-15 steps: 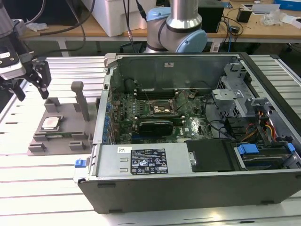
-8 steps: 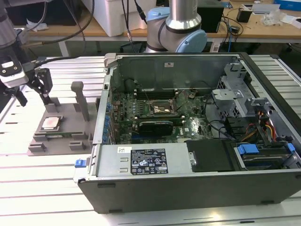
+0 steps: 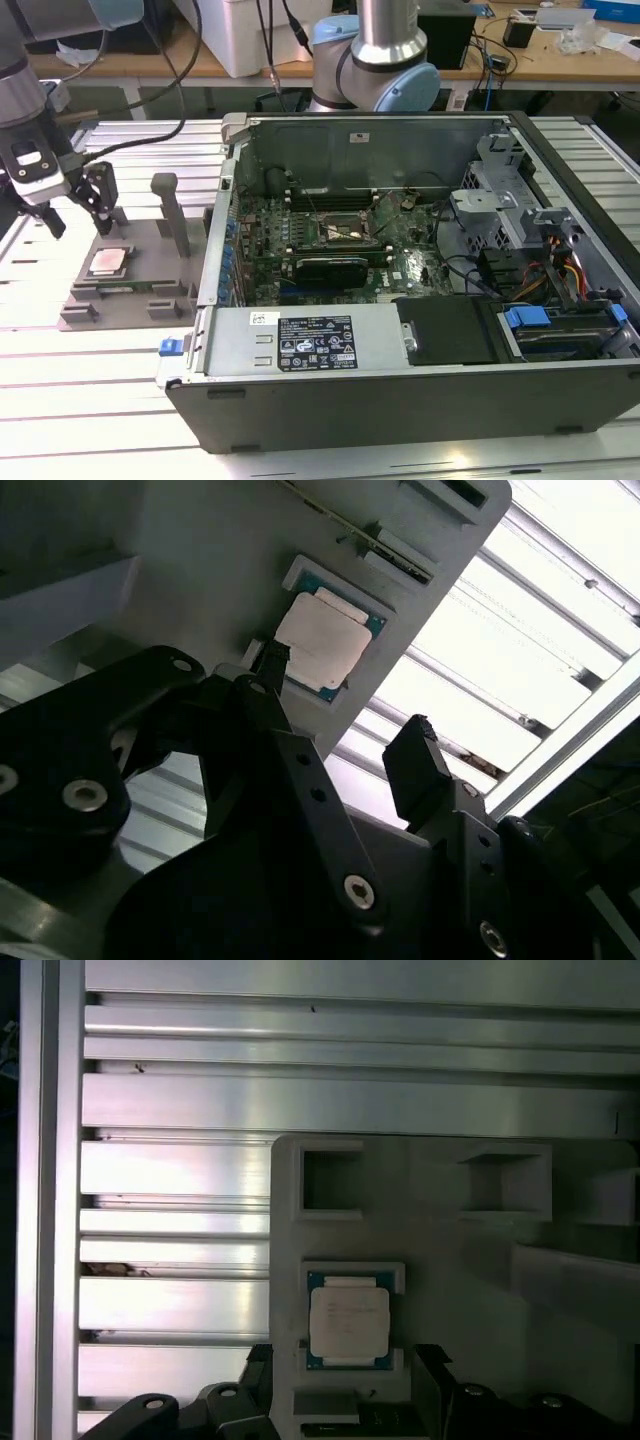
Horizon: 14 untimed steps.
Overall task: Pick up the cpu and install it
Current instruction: 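Pick up the cpu and move it towards the insertion slot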
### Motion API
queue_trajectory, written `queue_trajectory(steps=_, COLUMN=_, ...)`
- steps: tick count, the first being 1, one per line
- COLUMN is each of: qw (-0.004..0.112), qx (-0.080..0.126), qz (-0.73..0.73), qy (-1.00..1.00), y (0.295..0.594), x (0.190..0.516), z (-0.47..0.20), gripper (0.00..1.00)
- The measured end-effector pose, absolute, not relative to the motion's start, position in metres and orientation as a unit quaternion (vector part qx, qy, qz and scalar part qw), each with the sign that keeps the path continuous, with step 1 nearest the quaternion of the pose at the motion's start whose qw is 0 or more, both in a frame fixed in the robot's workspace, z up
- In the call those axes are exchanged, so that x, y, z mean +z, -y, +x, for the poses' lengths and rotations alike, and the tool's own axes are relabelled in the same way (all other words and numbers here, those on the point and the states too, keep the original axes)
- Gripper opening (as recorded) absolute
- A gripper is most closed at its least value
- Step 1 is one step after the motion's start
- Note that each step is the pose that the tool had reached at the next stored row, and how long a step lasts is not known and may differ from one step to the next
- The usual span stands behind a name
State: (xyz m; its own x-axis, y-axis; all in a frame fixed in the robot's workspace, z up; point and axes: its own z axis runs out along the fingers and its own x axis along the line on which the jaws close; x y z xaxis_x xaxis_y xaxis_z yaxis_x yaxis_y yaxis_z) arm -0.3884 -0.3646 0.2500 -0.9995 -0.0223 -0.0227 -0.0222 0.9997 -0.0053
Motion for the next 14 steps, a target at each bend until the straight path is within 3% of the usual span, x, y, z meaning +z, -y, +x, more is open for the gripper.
queue_trajectory(steps=14, qw=0.011, qx=-0.002, qz=-0.017, qy=-1.000, y=0.365, x=0.218, z=-0.386, gripper=0.66)
